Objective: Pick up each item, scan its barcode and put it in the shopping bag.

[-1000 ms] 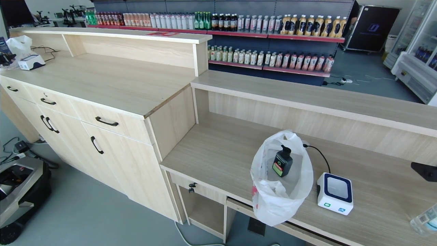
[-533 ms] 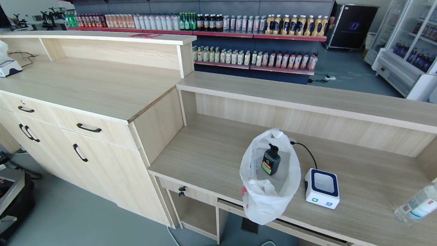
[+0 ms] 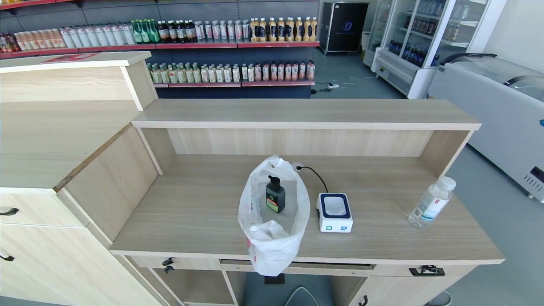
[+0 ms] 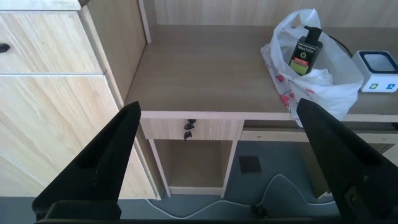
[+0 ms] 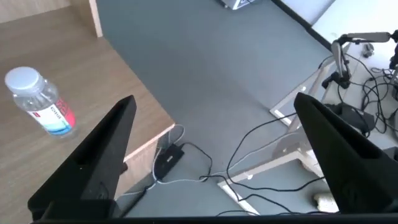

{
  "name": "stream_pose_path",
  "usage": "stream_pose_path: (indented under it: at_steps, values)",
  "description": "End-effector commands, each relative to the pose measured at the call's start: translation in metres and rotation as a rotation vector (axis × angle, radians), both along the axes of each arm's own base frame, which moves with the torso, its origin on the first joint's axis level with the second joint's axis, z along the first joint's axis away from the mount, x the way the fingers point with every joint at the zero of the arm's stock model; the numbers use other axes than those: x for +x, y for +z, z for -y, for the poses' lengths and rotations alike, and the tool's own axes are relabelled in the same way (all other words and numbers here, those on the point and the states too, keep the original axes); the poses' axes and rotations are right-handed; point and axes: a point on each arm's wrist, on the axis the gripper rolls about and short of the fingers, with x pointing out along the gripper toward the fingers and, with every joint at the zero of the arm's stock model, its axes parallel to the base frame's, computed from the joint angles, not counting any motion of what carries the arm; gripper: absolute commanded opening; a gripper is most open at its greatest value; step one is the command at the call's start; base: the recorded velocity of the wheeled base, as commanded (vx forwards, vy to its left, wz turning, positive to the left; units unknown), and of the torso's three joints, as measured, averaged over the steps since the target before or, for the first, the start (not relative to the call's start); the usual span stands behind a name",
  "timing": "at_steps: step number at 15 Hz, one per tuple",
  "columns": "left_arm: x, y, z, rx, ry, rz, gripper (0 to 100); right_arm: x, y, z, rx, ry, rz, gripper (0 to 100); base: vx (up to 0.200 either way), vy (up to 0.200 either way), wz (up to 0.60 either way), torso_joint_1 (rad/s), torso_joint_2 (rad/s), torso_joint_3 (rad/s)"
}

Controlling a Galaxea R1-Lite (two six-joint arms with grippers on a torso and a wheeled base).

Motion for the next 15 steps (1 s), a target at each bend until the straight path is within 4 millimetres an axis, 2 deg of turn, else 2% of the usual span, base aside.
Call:
stream_pose_path:
  at_steps: [1, 4, 7, 12, 15]
  values:
    - [0.000, 0.000, 0.000, 0.000, 0.000, 0.000, 100, 0.034, -0.017, 0.015, 0.023, 0.007, -0.032, 100, 0.000, 0.000, 0.00, 0.000, 0.00, 0.000]
    - [0.000, 0.000, 0.000, 0.000, 0.000, 0.000, 100, 0.073, -0.049, 0.043, 0.066, 0.183, -0.007, 100, 0.000, 0.000, 0.00, 0.000, 0.00, 0.000]
    - [0.000, 0.000, 0.000, 0.000, 0.000, 0.000, 100, 0.088, -0.084, 0.065, 0.040, 0.353, -0.114, 100, 0.000, 0.000, 0.00, 0.000, 0.00, 0.000]
    - [0.000, 0.000, 0.000, 0.000, 0.000, 0.000, 100, 0.101, -0.115, 0.071, -0.003, 0.520, -0.177, 100, 0.000, 0.000, 0.00, 0.000, 0.00, 0.000]
    - [0.000, 0.000, 0.000, 0.000, 0.000, 0.000, 100, 0.112, -0.129, 0.071, -0.016, 0.544, -0.182, 100, 0.000, 0.000, 0.00, 0.000, 0.00, 0.000]
